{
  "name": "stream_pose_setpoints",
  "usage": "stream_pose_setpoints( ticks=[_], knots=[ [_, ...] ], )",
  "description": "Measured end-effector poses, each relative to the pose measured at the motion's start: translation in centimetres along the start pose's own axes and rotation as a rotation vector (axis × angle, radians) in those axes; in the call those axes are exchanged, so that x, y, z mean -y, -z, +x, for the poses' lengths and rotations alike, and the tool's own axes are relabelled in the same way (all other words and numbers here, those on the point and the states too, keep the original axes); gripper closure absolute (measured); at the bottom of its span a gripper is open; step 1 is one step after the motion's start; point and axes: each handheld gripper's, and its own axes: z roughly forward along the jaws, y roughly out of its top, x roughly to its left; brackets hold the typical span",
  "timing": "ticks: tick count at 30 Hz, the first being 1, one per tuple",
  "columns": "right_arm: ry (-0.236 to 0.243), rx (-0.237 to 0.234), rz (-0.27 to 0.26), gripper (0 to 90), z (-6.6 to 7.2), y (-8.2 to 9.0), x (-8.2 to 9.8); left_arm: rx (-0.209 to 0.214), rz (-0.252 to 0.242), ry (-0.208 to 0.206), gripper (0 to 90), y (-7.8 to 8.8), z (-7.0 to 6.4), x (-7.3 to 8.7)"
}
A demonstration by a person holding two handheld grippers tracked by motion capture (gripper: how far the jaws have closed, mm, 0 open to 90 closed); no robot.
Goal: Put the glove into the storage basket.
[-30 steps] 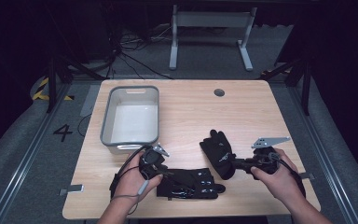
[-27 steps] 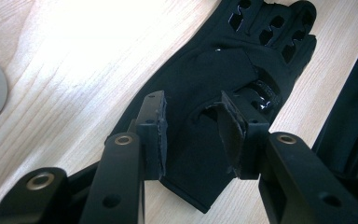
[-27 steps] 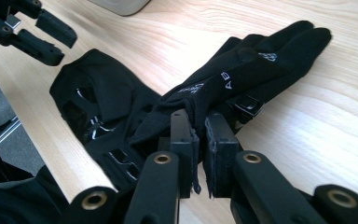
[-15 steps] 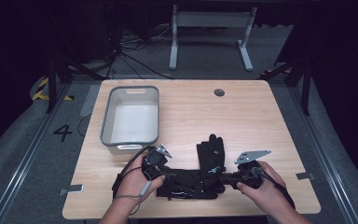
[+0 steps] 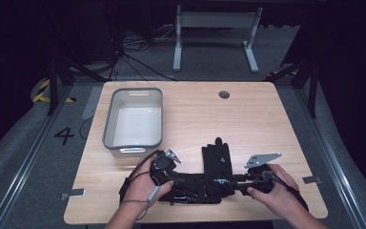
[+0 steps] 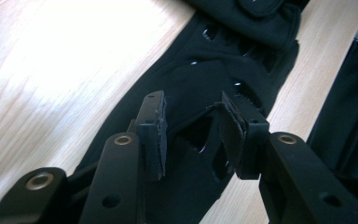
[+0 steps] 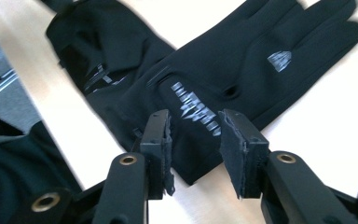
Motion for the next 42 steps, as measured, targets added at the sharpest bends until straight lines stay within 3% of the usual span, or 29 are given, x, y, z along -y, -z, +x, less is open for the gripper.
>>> stream_pose_setpoints(
  ticks=[7,19,20,25,30,37,40,42],
  knots=[
    [0.028,0.049,-0.037,62.6,-2.3,-0.3,-1.7,0.029,-0.001,-0.032,62.3,-0.7,-1.1,-0.8],
    [0.064,0.062,-0.034,63.4,-7.0,-2.6,-5.8,0.065,0.006,-0.066,61.8,-2.3,-2.7,-1.9],
    [0.077,0.074,-0.034,64.2,-7.9,-3.4,-6.7,0.068,0.01,-0.07,61.8,-2.5,-2.8,-1.8],
    [0.1,0.099,-0.024,65.4,-9.2,-5.4,-8.0,0.069,0.02,-0.06,61.6,-2.9,-2.9,-1.6],
    [0.123,0.117,-0.013,60.7,-10.5,-8.0,-8.8,0.074,0.029,-0.069,60.8,-3.3,-3.1,-1.7],
    [0.07,0.126,0.035,51.1,-11.9,-10.0,-8.6,0.089,0.034,-0.085,60.6,-4.0,-3.5,-2.0],
    [0.05,0.1,0.032,52.2,-12.4,-10.3,-8.5,0.094,0.041,-0.094,60.1,-4.2,-3.7,-2.2],
    [0.059,0.097,0.033,58.3,-12.3,-10.3,-8.5,0.099,0.043,-0.103,59.8,-4.3,-3.8,-2.4]
  ],
)
